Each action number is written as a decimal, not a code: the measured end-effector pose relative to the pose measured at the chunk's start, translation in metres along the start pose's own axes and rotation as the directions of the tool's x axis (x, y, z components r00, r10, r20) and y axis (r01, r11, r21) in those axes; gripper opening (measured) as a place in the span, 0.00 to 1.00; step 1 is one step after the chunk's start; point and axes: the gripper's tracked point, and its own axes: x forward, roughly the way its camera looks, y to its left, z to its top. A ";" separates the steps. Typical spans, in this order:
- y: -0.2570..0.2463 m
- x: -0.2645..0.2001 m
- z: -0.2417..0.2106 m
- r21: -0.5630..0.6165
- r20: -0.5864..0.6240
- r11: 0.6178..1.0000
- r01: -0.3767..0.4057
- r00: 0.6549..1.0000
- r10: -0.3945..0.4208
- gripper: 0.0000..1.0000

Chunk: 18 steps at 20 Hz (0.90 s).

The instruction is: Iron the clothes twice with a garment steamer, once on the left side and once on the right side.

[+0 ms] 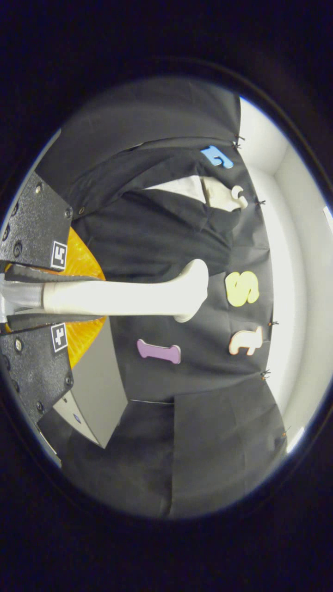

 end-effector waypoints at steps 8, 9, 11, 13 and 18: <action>0.061 0.028 0.051 -0.092 0.206 0.995 -0.048 0.976 0.067 0.29; 0.064 0.033 0.055 -0.096 0.221 0.994 -0.048 0.973 0.068 0.29; 0.072 0.038 0.063 -0.110 0.259 0.993 -0.042 0.963 0.070 0.29; 0.077 0.041 0.071 -0.133 0.305 0.991 -0.026 0.950 0.066 0.29; 0.087 0.054 0.082 -0.192 0.369 0.981 0.037 0.929 0.037 0.29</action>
